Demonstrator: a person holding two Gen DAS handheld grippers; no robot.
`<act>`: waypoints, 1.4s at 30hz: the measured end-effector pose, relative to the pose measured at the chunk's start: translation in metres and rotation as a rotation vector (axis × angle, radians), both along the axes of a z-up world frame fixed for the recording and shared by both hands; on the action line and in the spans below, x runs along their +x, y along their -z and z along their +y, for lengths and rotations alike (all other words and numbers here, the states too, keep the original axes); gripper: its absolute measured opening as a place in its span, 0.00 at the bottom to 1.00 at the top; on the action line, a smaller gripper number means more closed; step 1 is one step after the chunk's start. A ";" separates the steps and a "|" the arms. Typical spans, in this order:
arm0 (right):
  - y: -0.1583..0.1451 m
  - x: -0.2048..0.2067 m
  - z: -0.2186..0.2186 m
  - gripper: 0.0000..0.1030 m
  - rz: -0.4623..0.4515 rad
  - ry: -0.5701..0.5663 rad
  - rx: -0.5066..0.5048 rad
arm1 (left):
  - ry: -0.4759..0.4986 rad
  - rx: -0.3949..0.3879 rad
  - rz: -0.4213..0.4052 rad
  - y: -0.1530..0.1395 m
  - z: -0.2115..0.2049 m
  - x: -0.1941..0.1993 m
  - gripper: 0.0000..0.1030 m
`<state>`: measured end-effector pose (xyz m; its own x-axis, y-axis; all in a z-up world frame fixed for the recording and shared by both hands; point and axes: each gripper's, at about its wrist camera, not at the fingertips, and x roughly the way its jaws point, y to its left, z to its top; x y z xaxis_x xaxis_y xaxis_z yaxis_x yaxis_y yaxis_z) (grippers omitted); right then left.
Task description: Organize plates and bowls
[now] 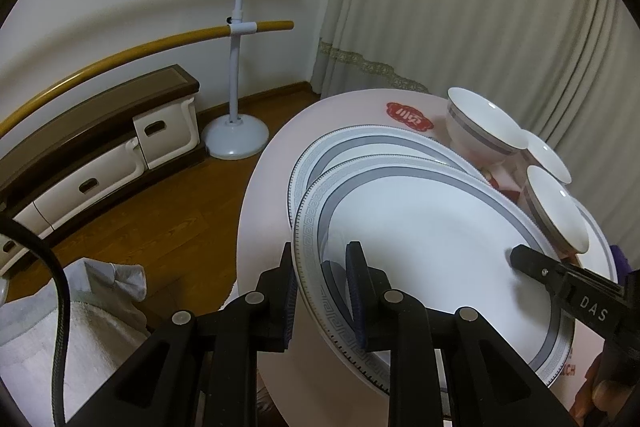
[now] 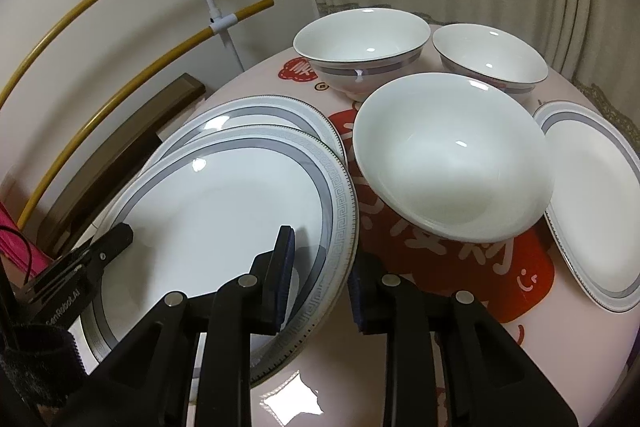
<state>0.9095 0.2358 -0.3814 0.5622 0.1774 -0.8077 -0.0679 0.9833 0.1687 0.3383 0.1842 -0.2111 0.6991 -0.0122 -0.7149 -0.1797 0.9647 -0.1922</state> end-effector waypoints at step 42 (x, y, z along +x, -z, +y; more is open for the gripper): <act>0.027 0.013 -0.008 0.32 -0.062 -0.003 0.173 | -0.028 0.138 -0.059 0.024 -0.019 0.015 0.25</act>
